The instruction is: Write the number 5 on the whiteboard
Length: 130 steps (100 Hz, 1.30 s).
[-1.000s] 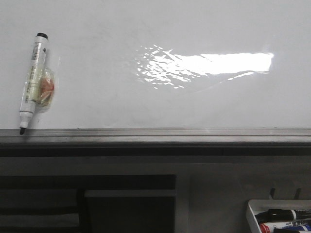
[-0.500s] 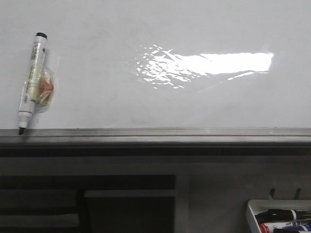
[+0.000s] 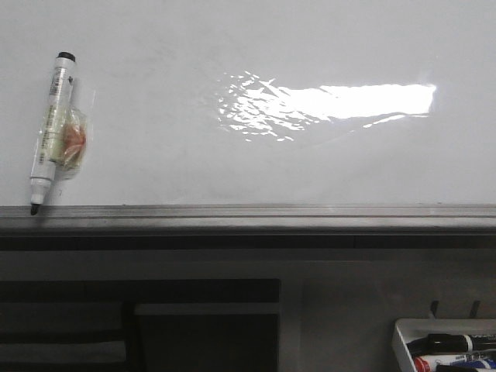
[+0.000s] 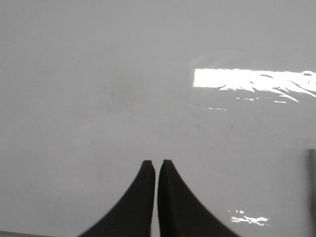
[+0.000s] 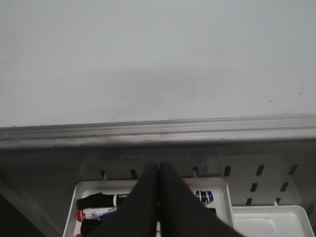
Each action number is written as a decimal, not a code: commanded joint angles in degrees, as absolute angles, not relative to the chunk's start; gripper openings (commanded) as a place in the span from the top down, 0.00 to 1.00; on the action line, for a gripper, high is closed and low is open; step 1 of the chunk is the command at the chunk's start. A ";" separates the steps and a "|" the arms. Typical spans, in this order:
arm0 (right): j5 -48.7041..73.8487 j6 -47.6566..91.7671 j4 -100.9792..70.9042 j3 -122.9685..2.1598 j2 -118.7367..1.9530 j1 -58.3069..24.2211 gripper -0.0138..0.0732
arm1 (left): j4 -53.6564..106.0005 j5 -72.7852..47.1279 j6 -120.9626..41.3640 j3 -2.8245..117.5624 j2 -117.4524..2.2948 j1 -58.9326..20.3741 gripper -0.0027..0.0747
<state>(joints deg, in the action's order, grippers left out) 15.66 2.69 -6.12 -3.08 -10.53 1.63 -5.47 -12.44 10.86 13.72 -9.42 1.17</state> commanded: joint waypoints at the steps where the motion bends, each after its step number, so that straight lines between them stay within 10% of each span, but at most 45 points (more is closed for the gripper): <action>1: 11.36 2.87 -6.46 -6.56 -15.82 1.78 0.90 | -6.10 -8.15 11.32 16.54 -12.12 0.65 0.99; 14: 6.42 2.87 -9.74 -7.94 -20.63 1.78 0.90 | -8.71 -7.70 11.32 16.54 -13.24 0.65 0.96; 41: 3.10 2.87 -9.74 -8.41 -23.23 1.78 0.90 | -10.47 -3.58 11.32 16.13 -17.06 0.65 0.33; 82: -0.49 2.87 -9.83 -8.41 -23.23 1.78 0.90 | -9.89 6.84 11.32 16.21 -25.55 -1.94 0.33; 130: -0.79 2.87 -9.83 -8.41 -23.23 1.78 0.90 | -6.64 14.81 11.41 16.21 -43.29 -28.18 0.45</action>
<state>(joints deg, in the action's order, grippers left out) 3.91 2.69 -9.59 -6.31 -22.42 1.63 -9.44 9.12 10.86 14.37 -40.20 -24.30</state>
